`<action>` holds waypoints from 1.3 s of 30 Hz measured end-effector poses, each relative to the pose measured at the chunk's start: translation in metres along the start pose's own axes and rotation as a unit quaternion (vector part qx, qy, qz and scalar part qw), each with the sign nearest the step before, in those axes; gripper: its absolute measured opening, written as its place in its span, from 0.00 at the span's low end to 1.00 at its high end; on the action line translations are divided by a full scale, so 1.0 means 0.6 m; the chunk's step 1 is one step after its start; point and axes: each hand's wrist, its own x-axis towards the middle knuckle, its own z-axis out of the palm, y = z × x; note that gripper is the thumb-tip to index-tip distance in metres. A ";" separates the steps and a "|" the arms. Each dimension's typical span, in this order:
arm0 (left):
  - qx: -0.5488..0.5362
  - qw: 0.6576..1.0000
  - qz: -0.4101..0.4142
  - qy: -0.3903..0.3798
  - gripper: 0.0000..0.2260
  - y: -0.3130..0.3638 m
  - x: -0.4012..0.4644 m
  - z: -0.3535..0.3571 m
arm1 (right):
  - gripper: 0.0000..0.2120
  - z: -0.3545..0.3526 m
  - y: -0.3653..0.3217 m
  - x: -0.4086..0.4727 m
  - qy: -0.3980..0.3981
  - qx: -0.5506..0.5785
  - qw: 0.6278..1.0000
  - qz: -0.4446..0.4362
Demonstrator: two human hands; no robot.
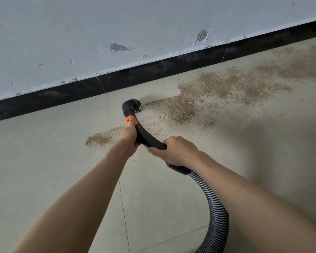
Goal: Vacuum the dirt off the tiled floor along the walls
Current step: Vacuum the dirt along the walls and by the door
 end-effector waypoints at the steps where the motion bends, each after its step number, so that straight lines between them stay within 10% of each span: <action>1: 0.001 1.000 0.004 -0.001 0.17 -0.003 -0.001 0.008 | 0.26 -0.002 0.007 -0.001 -0.001 0.003 1.000 0.002; 39: 0.071 0.988 -0.016 -0.134 0.20 -0.003 0.018 0.209 | 0.24 -0.046 0.144 0.005 0.079 0.010 0.991 0.105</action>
